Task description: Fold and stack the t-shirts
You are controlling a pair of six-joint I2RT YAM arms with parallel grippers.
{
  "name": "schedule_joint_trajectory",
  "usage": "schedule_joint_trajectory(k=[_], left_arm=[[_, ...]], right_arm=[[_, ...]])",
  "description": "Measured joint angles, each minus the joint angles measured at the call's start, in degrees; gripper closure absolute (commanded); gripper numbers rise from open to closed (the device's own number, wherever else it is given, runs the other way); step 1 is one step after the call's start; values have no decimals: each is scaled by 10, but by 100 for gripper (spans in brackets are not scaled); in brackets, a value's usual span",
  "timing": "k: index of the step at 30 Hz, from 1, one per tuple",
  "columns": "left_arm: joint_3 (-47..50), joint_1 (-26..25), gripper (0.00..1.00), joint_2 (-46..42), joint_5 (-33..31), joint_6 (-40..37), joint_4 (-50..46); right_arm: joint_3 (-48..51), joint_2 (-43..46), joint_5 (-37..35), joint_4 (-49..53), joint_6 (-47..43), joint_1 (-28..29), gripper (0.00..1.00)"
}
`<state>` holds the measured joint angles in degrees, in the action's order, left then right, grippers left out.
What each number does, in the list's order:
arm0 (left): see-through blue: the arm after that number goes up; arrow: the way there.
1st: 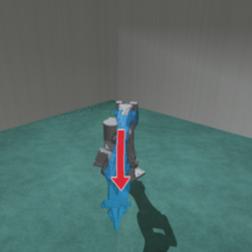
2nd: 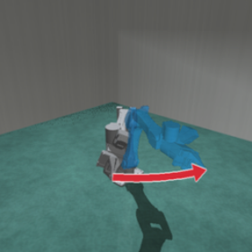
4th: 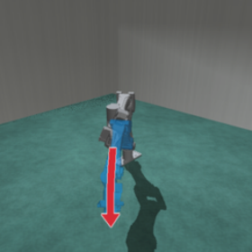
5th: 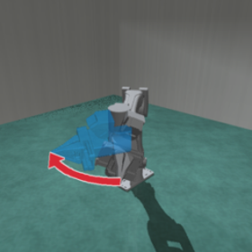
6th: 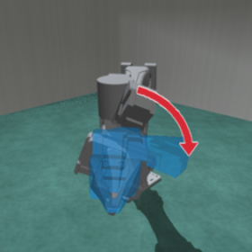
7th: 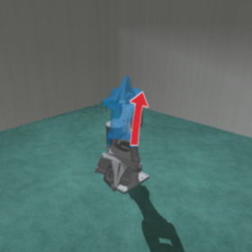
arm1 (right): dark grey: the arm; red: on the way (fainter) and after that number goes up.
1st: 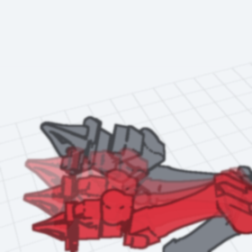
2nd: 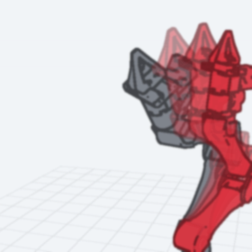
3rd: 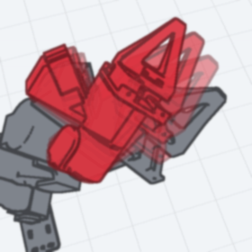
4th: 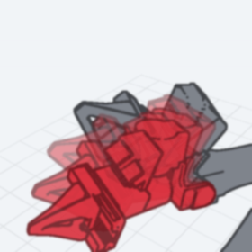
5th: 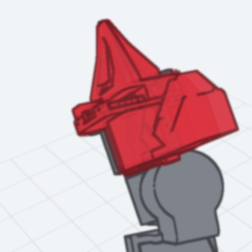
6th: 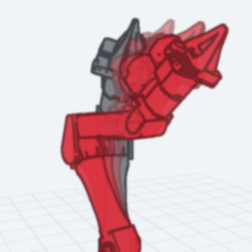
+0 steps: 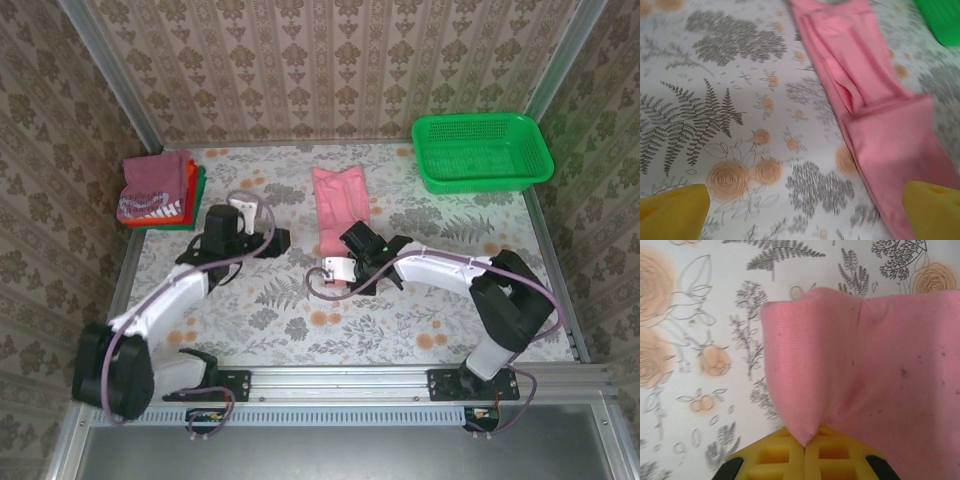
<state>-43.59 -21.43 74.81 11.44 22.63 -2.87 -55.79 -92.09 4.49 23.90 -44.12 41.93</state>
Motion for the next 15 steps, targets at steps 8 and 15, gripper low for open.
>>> schedule_joint_trajectory(k=[8,15], left_arm=[[-149,-33,37,220,-8,144,17],[-267,-43,86,350,21,191,34]], right_arm=[[21,70,7,21,28,11,100],[35,89,8,21,42,15,100]])
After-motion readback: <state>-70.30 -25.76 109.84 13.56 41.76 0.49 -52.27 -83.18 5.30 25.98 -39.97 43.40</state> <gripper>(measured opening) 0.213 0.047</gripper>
